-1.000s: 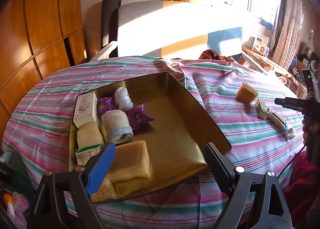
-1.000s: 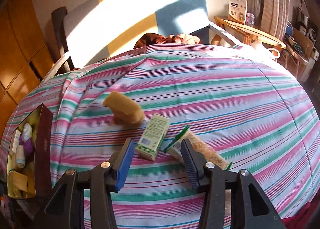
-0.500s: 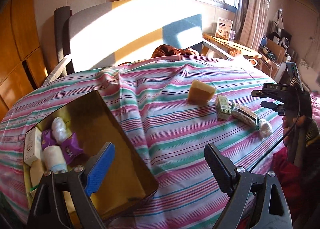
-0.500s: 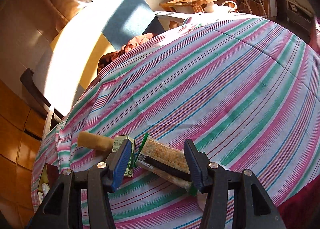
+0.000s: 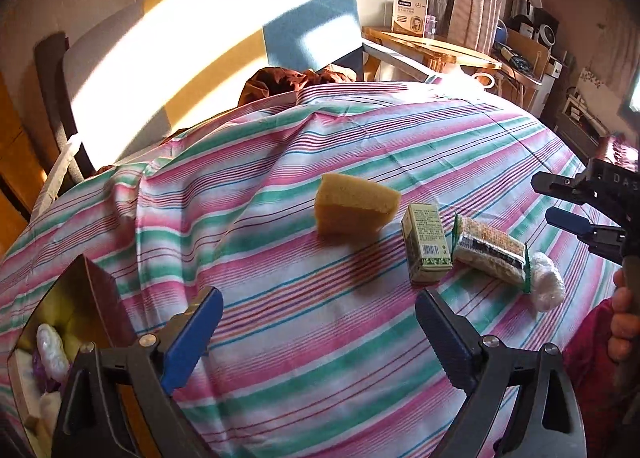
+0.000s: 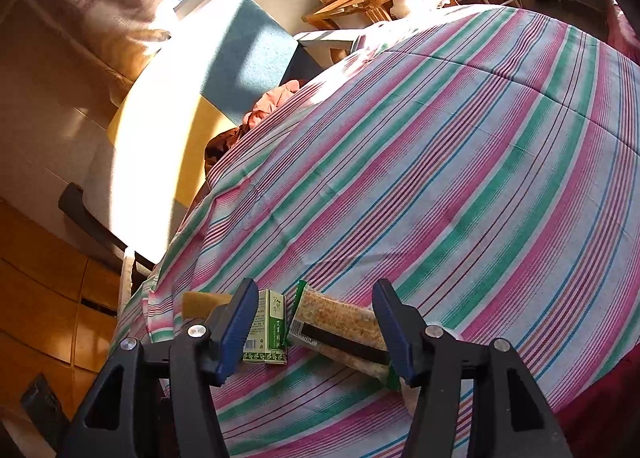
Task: Organize objects
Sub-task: 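Grasp the yellow sponge cake with the left tool while the right tool nears the green carton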
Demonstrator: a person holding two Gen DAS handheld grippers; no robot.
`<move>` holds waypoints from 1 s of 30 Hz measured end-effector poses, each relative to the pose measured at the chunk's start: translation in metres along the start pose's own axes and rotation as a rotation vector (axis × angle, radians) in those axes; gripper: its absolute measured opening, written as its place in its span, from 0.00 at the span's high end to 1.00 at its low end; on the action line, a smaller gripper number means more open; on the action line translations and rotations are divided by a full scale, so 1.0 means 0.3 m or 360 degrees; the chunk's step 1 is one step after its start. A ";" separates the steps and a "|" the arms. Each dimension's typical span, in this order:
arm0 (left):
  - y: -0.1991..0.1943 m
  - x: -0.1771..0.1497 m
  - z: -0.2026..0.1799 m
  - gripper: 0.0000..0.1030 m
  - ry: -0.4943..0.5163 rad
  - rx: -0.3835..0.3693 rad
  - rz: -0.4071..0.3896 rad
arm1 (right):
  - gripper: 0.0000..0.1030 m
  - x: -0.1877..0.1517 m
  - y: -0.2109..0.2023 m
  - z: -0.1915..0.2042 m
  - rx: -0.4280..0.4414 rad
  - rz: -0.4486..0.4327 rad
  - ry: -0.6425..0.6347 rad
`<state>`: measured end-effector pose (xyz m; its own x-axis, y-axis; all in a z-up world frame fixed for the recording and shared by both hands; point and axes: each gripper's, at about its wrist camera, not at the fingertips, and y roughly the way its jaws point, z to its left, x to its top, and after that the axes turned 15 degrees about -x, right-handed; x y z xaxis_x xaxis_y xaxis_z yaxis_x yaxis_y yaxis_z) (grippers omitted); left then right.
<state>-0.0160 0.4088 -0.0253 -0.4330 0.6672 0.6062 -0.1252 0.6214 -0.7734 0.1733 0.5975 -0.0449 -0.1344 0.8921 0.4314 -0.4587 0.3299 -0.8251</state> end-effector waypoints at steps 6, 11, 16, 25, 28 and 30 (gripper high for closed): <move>0.152 0.106 -0.019 0.00 0.0092 -0.0034 0.0051 | 0.41 -0.007 0.015 0.012 0.0040 0.0045 -0.0025; 0.256 0.162 -0.005 0.00 0.0112 -0.0003 0.0100 | 0.41 -0.011 0.029 0.019 0.0066 0.0080 -0.0032; 0.346 0.198 0.039 0.00 0.0062 -0.0004 0.0119 | 0.41 -0.013 0.035 0.025 0.0056 0.0085 -0.0052; 0.252 0.136 0.051 0.33 0.0001 -0.0210 0.0041 | 0.41 -0.019 0.052 0.042 0.0006 0.0099 -0.0117; 0.165 0.086 0.061 0.33 -0.0074 -0.0234 -0.0004 | 0.41 -0.024 0.058 0.051 -0.0009 0.0106 -0.0149; 0.105 0.044 0.063 0.33 -0.0121 -0.0252 -0.0021 | 0.41 -0.029 0.066 0.062 -0.0017 0.0120 -0.0181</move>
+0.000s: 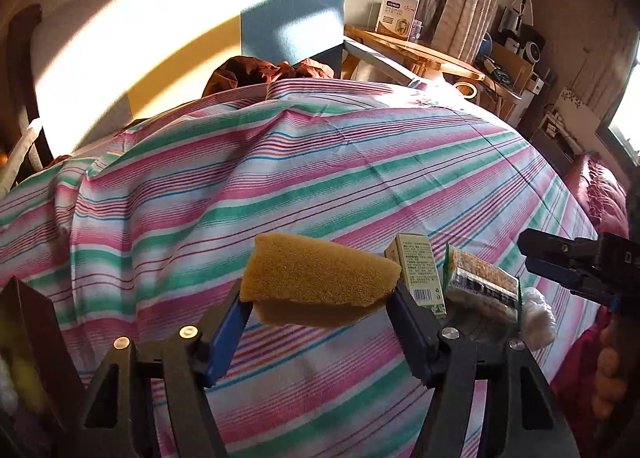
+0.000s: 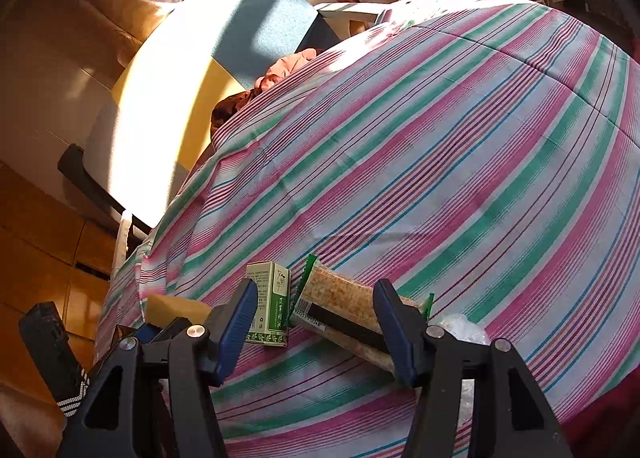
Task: Organize objects
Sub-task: 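Grasp the yellow sponge cake with the left tool while the right tool nears the green carton, then grasp the small green carton with the right tool while the left tool holds the sponge cake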
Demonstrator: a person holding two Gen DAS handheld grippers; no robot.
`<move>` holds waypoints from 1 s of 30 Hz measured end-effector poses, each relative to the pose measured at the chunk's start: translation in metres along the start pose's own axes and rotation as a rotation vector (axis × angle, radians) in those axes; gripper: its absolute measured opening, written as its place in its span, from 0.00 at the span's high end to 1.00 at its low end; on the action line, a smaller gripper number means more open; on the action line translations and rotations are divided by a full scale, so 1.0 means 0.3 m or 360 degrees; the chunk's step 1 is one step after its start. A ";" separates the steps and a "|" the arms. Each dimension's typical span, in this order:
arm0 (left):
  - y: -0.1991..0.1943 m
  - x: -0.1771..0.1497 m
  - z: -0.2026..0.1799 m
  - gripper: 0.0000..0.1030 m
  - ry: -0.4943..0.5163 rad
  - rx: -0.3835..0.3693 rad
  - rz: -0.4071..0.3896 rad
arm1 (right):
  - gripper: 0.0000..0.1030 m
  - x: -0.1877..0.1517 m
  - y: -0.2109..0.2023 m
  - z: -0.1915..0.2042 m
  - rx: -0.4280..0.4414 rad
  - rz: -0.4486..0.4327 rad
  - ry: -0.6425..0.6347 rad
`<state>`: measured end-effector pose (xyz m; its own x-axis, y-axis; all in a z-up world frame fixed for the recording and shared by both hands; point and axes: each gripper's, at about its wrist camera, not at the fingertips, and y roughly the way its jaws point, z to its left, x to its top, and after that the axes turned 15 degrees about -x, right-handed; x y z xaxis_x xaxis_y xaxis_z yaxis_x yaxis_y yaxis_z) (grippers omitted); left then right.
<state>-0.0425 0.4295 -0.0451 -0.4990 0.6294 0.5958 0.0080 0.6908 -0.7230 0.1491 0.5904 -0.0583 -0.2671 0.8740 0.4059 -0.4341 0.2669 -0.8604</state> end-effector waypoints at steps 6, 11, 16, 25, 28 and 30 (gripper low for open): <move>-0.189 -0.125 -0.046 0.33 -0.0025 -0.0017 -0.0114 | 0.41 -0.015 0.008 0.055 -0.0007 -0.0003 -0.0138; -0.324 -0.225 -0.070 0.33 -0.0018 -0.0016 -0.0194 | 0.41 -0.047 0.006 0.139 0.0021 -0.0015 -0.0354; -0.443 -0.307 -0.060 0.32 -0.0064 -0.0049 -0.0234 | 0.41 -0.153 0.041 0.302 -0.0095 0.0023 -0.0867; -0.577 -0.389 0.020 0.32 -0.0199 -0.0072 -0.0319 | 0.41 -0.166 0.160 0.376 -0.0458 0.0059 -0.1677; -0.603 -0.400 0.042 0.32 -0.0253 -0.0075 -0.0346 | 0.41 -0.137 0.198 0.389 -0.0465 0.0106 -0.1761; -0.613 -0.407 0.052 0.32 -0.0269 -0.0071 -0.0354 | 0.41 -0.115 0.218 0.403 -0.0461 0.0123 -0.1793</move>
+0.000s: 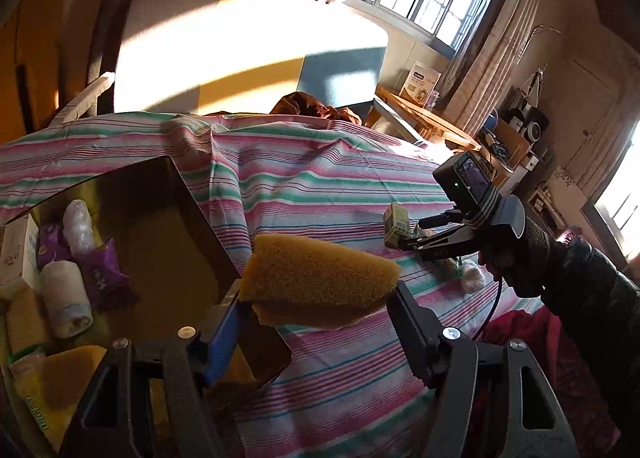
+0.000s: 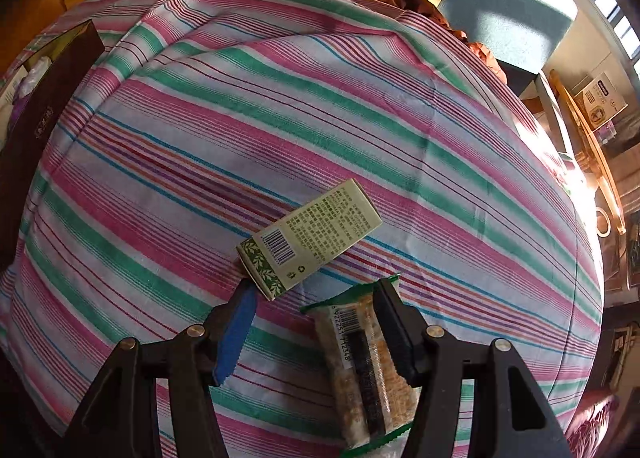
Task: Organize objects
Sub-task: 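Grasp the small green carton with the right tool while the left tool holds the sponge cake, then release the sponge cake into the tray with the left tool while the right tool holds the carton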
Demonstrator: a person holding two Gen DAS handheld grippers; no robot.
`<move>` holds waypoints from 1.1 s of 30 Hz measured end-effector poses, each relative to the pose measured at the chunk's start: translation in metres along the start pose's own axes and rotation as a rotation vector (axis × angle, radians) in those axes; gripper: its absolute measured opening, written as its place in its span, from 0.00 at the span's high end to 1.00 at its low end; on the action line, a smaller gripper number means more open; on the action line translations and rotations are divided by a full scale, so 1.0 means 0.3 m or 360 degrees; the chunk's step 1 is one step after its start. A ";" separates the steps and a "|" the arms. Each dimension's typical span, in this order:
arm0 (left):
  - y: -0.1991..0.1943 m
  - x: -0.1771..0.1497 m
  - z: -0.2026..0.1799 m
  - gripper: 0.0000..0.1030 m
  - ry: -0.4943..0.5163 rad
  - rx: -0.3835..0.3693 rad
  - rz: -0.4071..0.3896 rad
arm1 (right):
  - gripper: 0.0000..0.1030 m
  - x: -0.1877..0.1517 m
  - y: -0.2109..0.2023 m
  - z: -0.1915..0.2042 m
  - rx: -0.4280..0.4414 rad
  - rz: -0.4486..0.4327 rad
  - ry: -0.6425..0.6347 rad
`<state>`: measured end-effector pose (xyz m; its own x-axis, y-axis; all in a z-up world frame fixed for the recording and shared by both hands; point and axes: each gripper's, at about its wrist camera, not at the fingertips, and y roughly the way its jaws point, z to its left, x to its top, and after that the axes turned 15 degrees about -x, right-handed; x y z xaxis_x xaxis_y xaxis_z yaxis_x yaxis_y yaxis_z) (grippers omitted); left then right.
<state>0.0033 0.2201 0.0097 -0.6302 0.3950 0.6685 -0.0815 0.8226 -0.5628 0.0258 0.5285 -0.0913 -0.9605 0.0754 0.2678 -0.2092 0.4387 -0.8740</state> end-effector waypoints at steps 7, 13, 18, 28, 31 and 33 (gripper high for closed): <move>-0.021 -0.012 0.031 0.32 -0.0062 0.0013 -0.0002 | 0.38 0.069 0.073 -0.002 0.0100 0.0041 -0.0036; -0.027 -0.022 0.043 0.32 -0.0096 0.0020 -0.0003 | 0.53 0.080 0.096 -0.036 0.0199 0.0040 0.0097; -0.035 -0.036 0.045 0.32 -0.0113 0.0016 -0.0008 | 0.69 0.038 0.079 -0.029 0.0209 0.0036 0.0238; -0.113 -0.058 0.065 0.32 -0.0140 0.0025 -0.0067 | 0.69 -0.078 -0.034 0.124 0.0289 -0.0015 0.0309; -0.160 -0.070 0.093 0.32 -0.0177 0.0043 -0.0104 | 0.69 -0.097 -0.075 0.184 0.0304 -0.0036 0.0319; -0.203 -0.078 0.118 0.32 -0.0203 0.0076 -0.0141 | 0.69 -0.101 -0.085 0.199 0.0282 -0.0051 0.0328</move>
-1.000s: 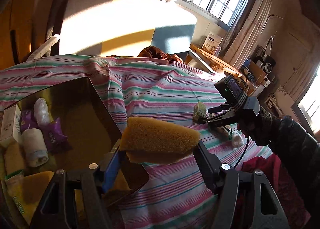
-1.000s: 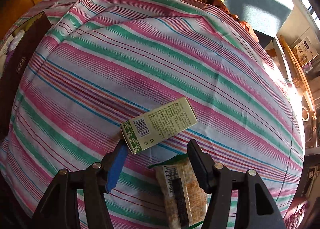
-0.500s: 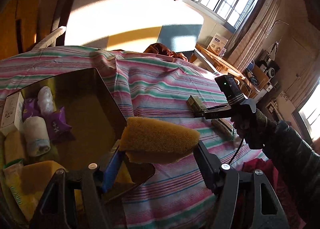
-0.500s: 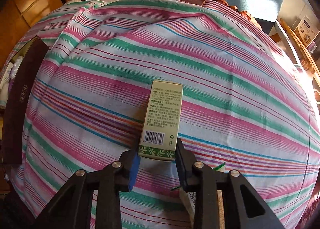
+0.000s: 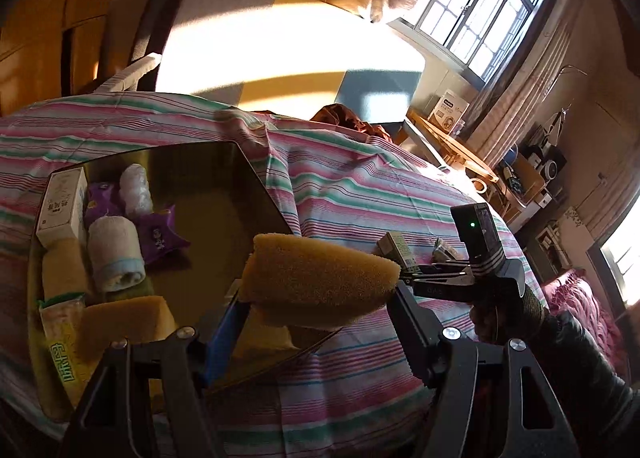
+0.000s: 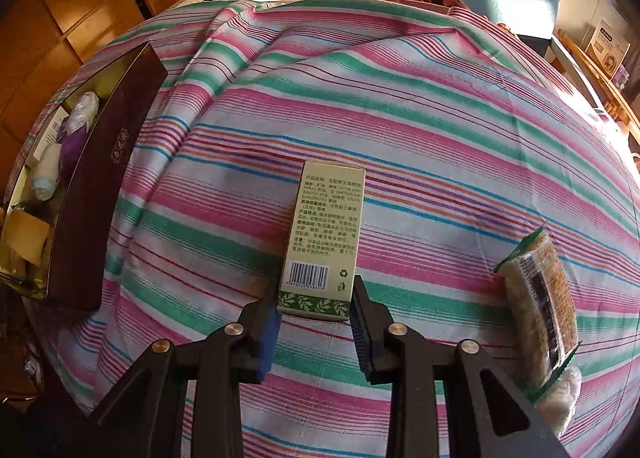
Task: Organize objects
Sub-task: 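Release the sponge cake into the tray with the left tool while the right tool holds the carton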
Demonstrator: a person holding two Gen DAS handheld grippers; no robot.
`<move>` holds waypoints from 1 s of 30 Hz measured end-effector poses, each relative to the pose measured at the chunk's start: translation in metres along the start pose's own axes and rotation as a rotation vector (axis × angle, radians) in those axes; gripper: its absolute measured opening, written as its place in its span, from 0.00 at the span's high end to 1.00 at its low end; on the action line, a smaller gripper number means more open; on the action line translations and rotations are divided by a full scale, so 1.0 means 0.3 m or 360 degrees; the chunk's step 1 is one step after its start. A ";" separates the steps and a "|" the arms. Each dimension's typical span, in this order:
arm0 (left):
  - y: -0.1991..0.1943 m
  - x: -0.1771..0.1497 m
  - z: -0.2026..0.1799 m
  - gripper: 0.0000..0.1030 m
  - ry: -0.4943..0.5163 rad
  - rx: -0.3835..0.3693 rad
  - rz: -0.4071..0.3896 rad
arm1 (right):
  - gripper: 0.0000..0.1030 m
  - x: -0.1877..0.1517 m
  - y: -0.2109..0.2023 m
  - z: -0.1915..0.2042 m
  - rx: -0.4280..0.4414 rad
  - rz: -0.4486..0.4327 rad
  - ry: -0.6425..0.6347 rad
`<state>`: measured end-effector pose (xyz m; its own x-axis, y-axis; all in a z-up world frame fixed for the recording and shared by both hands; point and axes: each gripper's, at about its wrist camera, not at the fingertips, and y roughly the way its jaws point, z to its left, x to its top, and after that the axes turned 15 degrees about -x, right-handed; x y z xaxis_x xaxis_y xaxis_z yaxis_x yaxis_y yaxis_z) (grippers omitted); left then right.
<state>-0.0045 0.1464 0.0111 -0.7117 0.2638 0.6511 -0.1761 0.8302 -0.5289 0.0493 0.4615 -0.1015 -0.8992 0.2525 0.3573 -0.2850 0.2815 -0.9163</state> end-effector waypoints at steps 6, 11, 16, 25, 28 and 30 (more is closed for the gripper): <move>-0.136 0.013 0.147 0.32 -0.0127 0.0187 -0.0133 | 0.70 -0.005 -0.002 0.012 0.0004 -0.0019 0.0031; -0.175 0.072 0.286 0.32 -0.0315 0.0234 -0.0183 | 0.70 -0.004 -0.001 0.017 -0.0005 -0.0031 0.0019; -0.095 0.184 0.323 0.32 -0.0296 0.0223 -0.0165 | 0.70 0.027 0.007 0.065 -0.0016 -0.0040 0.0003; 0.176 0.345 0.438 0.32 -0.0376 0.0240 -0.0046 | 0.70 0.017 0.000 0.084 -0.0031 -0.0053 -0.0018; 0.254 0.368 0.497 0.32 -0.0418 0.0289 -0.0002 | 0.70 0.016 -0.002 0.083 -0.0034 -0.0056 -0.0023; 0.295 0.378 0.536 0.29 -0.0445 0.0316 0.0020 | 0.70 0.016 -0.002 0.083 -0.0033 -0.0057 -0.0022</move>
<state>-0.2101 0.1709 -0.0494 -0.8688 0.1059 0.4838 -0.2754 0.7085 -0.6497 0.0371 0.4396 -0.1038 -0.8931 0.2290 0.3873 -0.3105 0.3093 -0.8988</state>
